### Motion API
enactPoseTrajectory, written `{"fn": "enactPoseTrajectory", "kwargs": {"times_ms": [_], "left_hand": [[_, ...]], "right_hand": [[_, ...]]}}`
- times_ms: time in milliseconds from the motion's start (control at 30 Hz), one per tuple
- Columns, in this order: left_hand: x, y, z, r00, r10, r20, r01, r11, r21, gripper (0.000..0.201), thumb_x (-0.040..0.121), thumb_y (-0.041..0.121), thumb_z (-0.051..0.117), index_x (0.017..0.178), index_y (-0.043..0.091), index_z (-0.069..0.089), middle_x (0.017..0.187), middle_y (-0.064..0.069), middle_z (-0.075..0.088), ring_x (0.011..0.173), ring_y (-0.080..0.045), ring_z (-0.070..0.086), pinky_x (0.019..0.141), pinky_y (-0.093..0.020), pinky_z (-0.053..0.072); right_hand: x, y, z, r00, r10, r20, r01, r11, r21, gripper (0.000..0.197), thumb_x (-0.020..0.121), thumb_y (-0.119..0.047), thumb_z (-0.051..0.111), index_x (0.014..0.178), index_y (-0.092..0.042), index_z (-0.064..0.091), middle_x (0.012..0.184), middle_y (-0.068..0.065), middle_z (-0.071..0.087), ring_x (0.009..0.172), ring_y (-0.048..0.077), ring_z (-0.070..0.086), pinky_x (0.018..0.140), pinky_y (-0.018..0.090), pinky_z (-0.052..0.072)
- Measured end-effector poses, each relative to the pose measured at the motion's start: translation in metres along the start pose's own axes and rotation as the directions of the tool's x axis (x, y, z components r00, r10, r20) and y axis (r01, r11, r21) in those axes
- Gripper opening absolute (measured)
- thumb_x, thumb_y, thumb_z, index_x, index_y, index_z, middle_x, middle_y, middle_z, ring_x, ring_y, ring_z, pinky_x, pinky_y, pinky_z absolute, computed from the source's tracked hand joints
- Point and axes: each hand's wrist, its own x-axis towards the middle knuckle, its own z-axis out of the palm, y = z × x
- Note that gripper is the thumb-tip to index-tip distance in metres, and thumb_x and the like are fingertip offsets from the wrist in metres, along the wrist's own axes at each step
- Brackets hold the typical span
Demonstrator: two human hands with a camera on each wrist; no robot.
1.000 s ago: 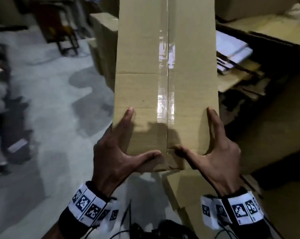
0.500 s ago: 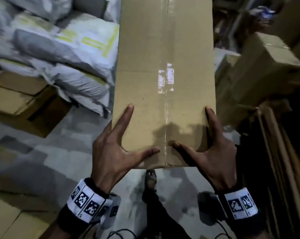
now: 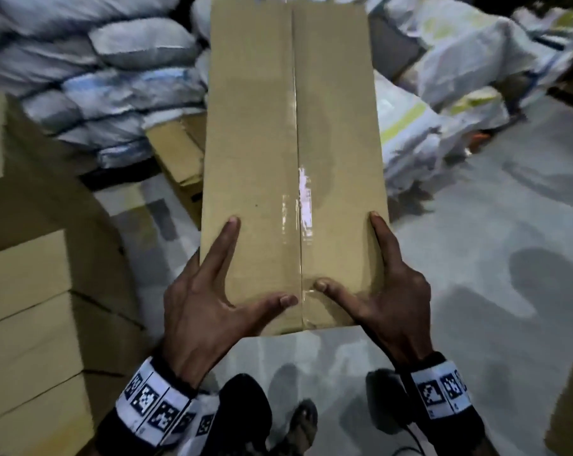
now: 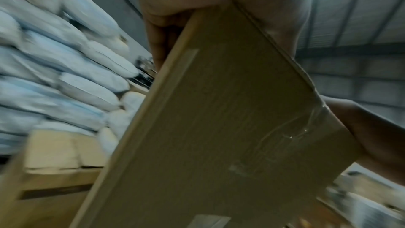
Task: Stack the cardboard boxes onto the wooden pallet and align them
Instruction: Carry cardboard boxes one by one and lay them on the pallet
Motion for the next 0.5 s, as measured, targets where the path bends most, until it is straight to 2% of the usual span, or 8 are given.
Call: {"fn": "enactPoseTrajectory", "kwargs": {"times_ms": [100,167,233,300,367,433,500], "left_hand": [[0.032,-0.015,-0.002,0.995,-0.075,-0.070,0.077,0.997,0.031,0.119,0.050,0.092,0.077,0.152,0.068,0.020,0.147,0.003,0.057,0.127,-0.022,0.059,0.102,-0.046,0.054],[0.058,-0.030,-0.003,0.982,-0.143,-0.123,0.147,0.989,0.026,0.118,0.050,0.092,0.077,0.150,0.070,0.020,0.145,0.000,0.058,0.127,-0.023,0.057,0.105,-0.044,0.052],[0.088,-0.049,-0.005,0.966,-0.185,-0.182,0.192,0.981,0.022,0.118,0.049,0.093,0.075,0.150,0.070,0.019,0.148,0.003,0.055,0.131,-0.021,0.054,0.109,-0.042,0.048],[0.118,-0.071,-0.010,0.951,-0.213,-0.223,0.226,0.974,0.033,0.119,0.048,0.097,0.070,0.151,0.070,0.016,0.154,0.008,0.050,0.134,-0.021,0.053,0.113,-0.044,0.045],[0.153,-0.094,-0.020,0.924,-0.248,-0.290,0.268,0.963,0.029,0.120,0.047,0.099,0.067,0.152,0.069,0.015,0.155,0.008,0.049,0.136,-0.022,0.052,0.113,-0.048,0.046],[0.187,-0.112,-0.035,0.892,-0.275,-0.358,0.304,0.952,0.026,0.120,0.048,0.096,0.069,0.152,0.068,0.016,0.153,0.004,0.051,0.139,-0.023,0.049,0.114,-0.045,0.044],[0.221,-0.128,-0.059,0.852,-0.310,-0.421,0.355,0.934,0.030,0.120,0.049,0.093,0.070,0.152,0.068,0.016,0.148,-0.001,0.055,0.138,-0.025,0.050,0.113,-0.042,0.044]], "right_hand": [[0.055,-0.008,0.033,0.994,-0.067,0.084,0.064,0.997,0.032,0.121,0.056,-0.101,0.057,0.158,-0.041,0.034,0.105,0.003,0.077,0.088,0.027,0.072,0.078,0.035,0.057],[0.094,-0.016,0.061,0.981,-0.128,0.147,0.120,0.991,0.063,0.120,0.054,-0.099,0.062,0.157,-0.045,0.033,0.116,-0.001,0.075,0.097,0.021,0.071,0.081,0.028,0.053],[0.135,-0.028,0.090,0.959,-0.193,0.207,0.179,0.980,0.082,0.119,0.054,-0.097,0.065,0.157,-0.046,0.031,0.140,-0.013,0.063,0.110,0.017,0.068,0.086,0.026,0.049],[0.173,-0.046,0.119,0.938,-0.240,0.250,0.222,0.970,0.097,0.120,0.054,-0.093,0.071,0.157,-0.046,0.031,0.152,-0.025,0.046,0.123,0.016,0.059,0.095,0.029,0.049],[0.213,-0.071,0.151,0.915,-0.301,0.269,0.273,0.953,0.134,0.120,0.053,-0.085,0.077,0.157,-0.043,0.035,0.151,-0.016,0.049,0.126,0.014,0.052,0.099,0.027,0.043],[0.253,-0.100,0.182,0.893,-0.353,0.280,0.321,0.935,0.154,0.120,0.053,-0.079,0.080,0.157,-0.039,0.037,0.149,-0.006,0.056,0.127,0.014,0.051,0.101,0.024,0.040],[0.290,-0.134,0.213,0.860,-0.387,0.333,0.346,0.921,0.177,0.120,0.054,-0.081,0.081,0.157,-0.047,0.031,0.151,-0.005,0.055,0.130,0.019,0.056,0.108,0.033,0.045]]}}
